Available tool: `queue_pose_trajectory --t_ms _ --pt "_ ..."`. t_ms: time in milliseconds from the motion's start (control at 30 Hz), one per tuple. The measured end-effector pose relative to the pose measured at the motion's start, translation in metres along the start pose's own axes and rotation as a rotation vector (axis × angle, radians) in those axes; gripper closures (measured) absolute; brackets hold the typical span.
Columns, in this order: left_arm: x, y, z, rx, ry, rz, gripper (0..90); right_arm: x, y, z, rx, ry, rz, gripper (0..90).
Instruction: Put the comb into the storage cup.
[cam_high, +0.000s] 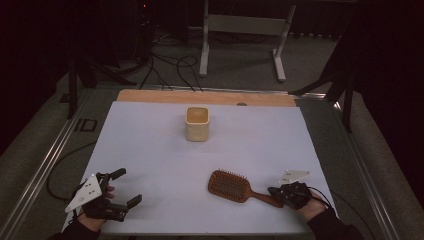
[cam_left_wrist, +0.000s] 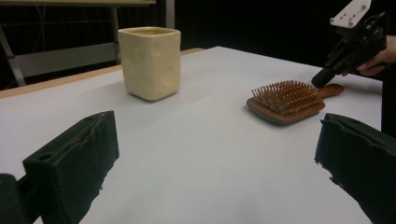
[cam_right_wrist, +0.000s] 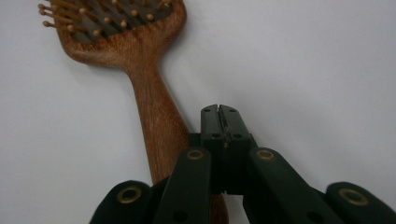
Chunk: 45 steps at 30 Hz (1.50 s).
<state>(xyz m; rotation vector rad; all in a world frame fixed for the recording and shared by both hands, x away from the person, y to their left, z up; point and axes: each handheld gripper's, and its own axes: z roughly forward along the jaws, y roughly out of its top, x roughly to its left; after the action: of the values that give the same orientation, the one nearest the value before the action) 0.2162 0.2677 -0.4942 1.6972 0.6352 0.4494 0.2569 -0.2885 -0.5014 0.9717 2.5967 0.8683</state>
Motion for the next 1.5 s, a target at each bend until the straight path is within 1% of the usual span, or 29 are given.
queue_pose_trajectory --t_ms 267,567,667,867,933,1233,1367,1500 --pt "0.000 0.000 0.000 0.005 0.000 0.000 0.2 0.007 -0.004 -0.003 -0.001 0.021 0.002 90.0" --pt "0.000 0.000 0.000 0.001 0.001 0.002 0.2 0.014 -0.008 -0.005 0.003 0.034 0.025 90.0" --pt "0.000 0.000 0.000 0.007 0.000 0.003 0.2 0.016 -0.008 -0.005 0.005 0.035 0.017 90.0" --pt "0.000 0.000 0.000 0.006 0.001 0.002 0.2 0.021 -0.008 -0.005 0.014 0.057 0.014 90.0" --pt "0.000 0.000 0.000 0.003 0.001 0.005 0.2 0.021 -0.008 -0.005 0.016 0.048 0.013 90.0" --pt "0.000 0.000 0.000 0.007 0.001 0.003 0.2 0.014 -0.008 -0.011 -0.002 0.001 0.054 90.0" --pt "0.000 0.000 0.000 0.007 0.001 0.004 0.2 0.013 -0.006 -0.015 0.001 -0.018 0.066 90.0" --pt "0.000 0.000 0.000 0.004 0.001 0.002 0.2 0.012 -0.004 -0.017 -0.002 -0.026 0.071 90.0"
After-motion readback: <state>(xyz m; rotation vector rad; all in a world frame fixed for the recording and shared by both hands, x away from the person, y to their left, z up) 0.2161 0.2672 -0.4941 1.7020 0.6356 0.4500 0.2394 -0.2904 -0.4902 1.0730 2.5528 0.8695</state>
